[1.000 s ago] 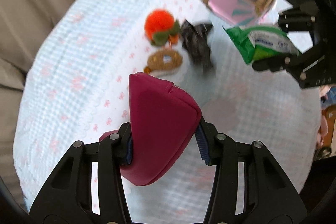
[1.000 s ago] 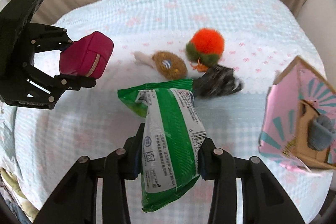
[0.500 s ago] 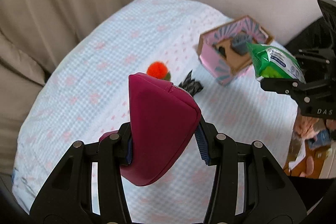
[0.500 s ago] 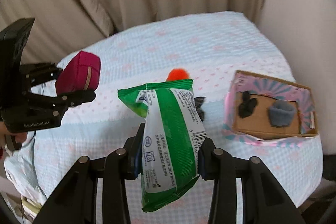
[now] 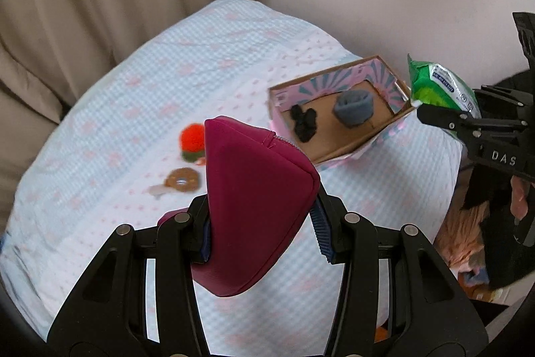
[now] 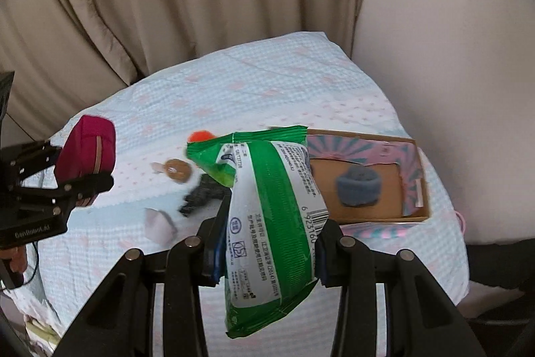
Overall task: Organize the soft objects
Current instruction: 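Carry the pouch and wipes pack into the box and release both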
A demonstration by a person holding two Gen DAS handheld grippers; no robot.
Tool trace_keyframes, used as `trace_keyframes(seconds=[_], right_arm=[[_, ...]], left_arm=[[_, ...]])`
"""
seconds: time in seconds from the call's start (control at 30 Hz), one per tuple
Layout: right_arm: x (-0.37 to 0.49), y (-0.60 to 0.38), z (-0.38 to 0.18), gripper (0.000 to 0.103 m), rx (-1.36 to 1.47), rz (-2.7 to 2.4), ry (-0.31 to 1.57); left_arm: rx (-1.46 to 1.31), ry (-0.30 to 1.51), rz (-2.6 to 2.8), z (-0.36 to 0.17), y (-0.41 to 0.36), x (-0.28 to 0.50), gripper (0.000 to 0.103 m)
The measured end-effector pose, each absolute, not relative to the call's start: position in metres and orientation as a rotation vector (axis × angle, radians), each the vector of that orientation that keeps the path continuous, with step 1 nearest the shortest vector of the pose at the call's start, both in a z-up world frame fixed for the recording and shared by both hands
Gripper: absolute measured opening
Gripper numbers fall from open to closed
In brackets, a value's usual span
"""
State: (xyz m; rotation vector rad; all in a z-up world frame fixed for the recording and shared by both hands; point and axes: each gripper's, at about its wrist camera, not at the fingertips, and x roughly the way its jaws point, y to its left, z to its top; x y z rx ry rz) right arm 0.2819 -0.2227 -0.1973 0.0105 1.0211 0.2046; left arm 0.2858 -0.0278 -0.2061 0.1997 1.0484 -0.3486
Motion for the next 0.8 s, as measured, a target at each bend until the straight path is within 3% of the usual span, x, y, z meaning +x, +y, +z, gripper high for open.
trace_keyframes(seconds=[0.37, 0.8], right_arm=[[0.350, -0.341, -0.243, 0.037, 0.024, 0.227, 1.105], [0.441, -0.406, -0.334, 0.038, 0.169, 0.225, 1.256]], left_arm=[[0.114, 1.135, -0.331, -0.265, -0.156, 0.360, 0.044], [0.063, 1.339, -0.288, -0.367, -0.223, 0.449, 0.044]])
